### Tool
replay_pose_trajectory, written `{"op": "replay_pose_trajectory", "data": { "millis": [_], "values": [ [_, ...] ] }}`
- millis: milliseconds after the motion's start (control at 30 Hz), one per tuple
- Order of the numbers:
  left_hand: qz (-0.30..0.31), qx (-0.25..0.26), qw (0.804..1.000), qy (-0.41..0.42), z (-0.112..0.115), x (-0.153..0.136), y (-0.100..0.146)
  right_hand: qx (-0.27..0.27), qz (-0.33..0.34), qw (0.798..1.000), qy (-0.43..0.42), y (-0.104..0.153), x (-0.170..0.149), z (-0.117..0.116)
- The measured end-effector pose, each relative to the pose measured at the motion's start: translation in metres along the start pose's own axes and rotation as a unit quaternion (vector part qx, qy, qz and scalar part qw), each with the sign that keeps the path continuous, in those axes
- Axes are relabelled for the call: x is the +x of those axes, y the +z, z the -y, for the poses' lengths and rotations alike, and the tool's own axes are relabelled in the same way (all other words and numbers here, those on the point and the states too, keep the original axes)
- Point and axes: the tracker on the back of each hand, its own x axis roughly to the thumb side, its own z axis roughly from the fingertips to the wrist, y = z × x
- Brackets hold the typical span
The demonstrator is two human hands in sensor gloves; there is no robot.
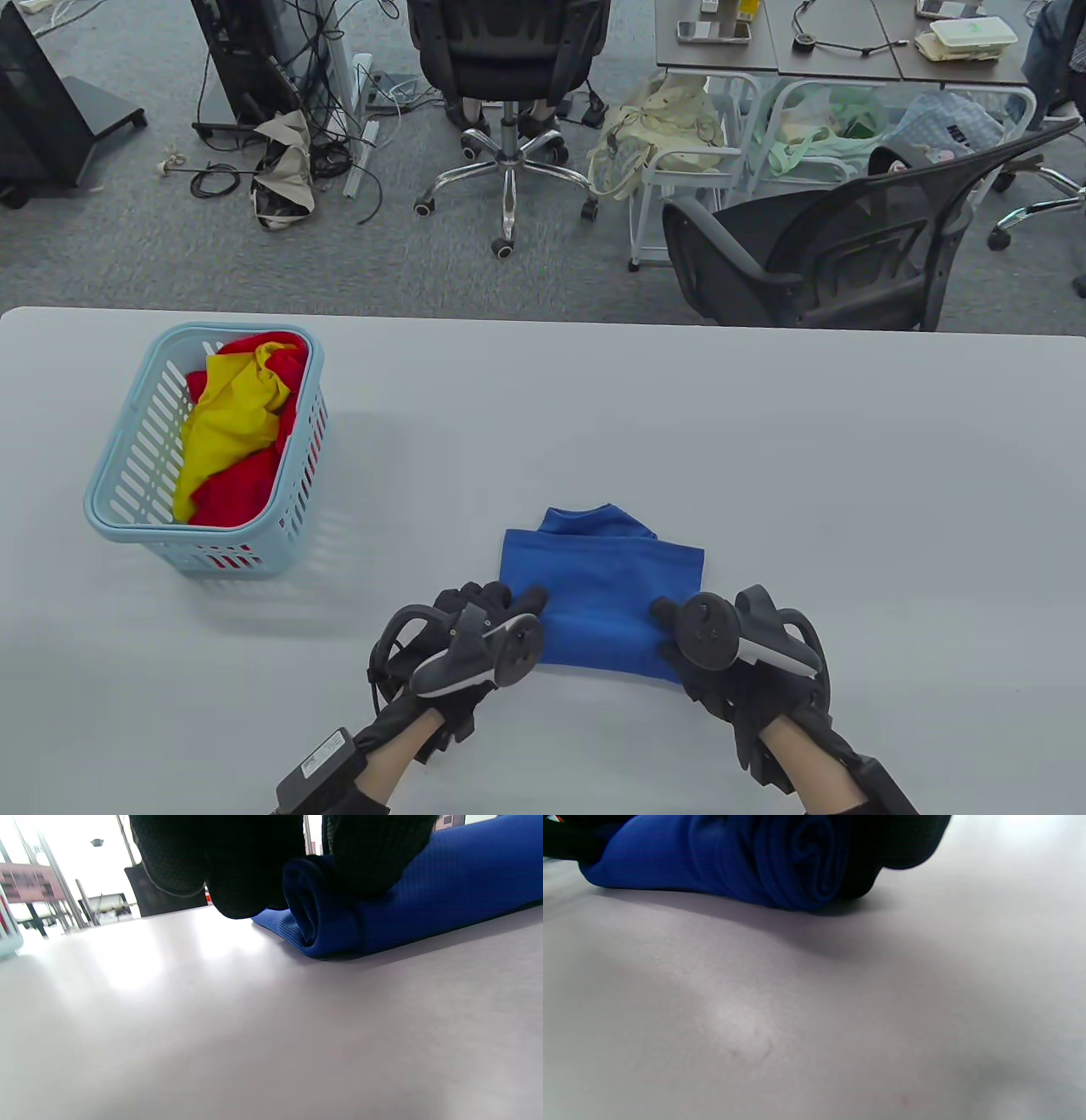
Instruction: Roll t-shirt into tight roll
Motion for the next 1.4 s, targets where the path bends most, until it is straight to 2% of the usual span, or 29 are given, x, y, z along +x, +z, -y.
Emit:
{"op": "replay_pose_trajectory", "data": {
  "millis": [100,133,300,367,433,500,600,667,733,800,867,967,1067,1133,1167,1267,1333,1400],
  "values": [
    [0.029,0.016,0.999,0.020,-0.007,0.012,0.008,0.003,0.003,1.000,-0.016,-0.001,-0.002,0.000],
    [0.064,0.010,0.997,0.030,-0.007,0.017,0.008,0.003,0.004,1.000,-0.019,-0.001,-0.003,0.001],
    [0.080,0.005,0.994,-0.080,0.007,0.028,0.001,-0.004,-0.011,1.000,-0.027,0.000,-0.004,0.004],
    [0.081,0.017,0.993,-0.089,0.007,0.027,-0.004,-0.037,-0.047,0.998,0.020,0.006,0.001,0.009],
    [0.077,0.011,0.994,-0.073,0.007,0.026,-0.006,-0.085,-0.073,0.988,0.104,0.015,0.010,0.016],
    [0.077,0.005,0.996,-0.050,0.007,0.024,-0.007,-0.116,-0.056,0.980,0.151,0.023,0.021,0.020],
    [0.075,0.005,0.997,-0.015,0.006,0.018,-0.009,-0.066,0.007,0.990,0.128,0.018,0.030,0.007],
    [0.077,0.004,0.997,0.026,0.004,0.011,-0.010,-0.042,-0.008,0.985,0.169,0.010,0.034,-0.006],
    [0.085,-0.015,0.991,0.101,0.004,0.000,-0.012,-0.059,-0.018,0.974,0.217,0.004,0.035,-0.008],
    [0.080,-0.047,0.973,0.213,0.007,-0.013,-0.012,-0.057,-0.004,0.984,0.172,0.002,0.031,-0.003],
    [0.082,-0.051,0.965,0.242,0.006,-0.016,-0.008,-0.041,0.019,0.992,0.115,0.001,0.026,0.001],
    [0.102,-0.049,0.978,0.176,0.005,-0.005,-0.001,-0.020,0.042,0.998,0.052,0.002,0.020,0.004],
    [0.102,-0.019,0.994,0.027,0.005,0.012,0.003,0.002,0.063,0.998,-0.017,0.002,0.013,0.003],
    [0.099,0.006,0.994,-0.053,0.003,0.021,0.003,0.003,0.061,0.998,-0.026,0.002,0.011,0.003],
    [0.101,0.006,0.993,-0.055,0.003,0.023,0.002,0.002,0.056,0.998,-0.024,0.002,0.012,0.003],
    [0.110,-0.006,0.994,0.003,0.002,0.019,0.000,-0.028,0.022,0.999,0.020,0.007,0.015,0.005],
    [0.125,-0.029,0.988,0.081,0.000,0.012,-0.003,-0.054,0.012,0.996,0.066,0.010,0.020,0.007],
    [0.119,-0.070,0.974,0.178,0.003,0.004,-0.007,-0.066,0.021,0.994,0.088,0.014,0.027,0.009]
  ]
}}
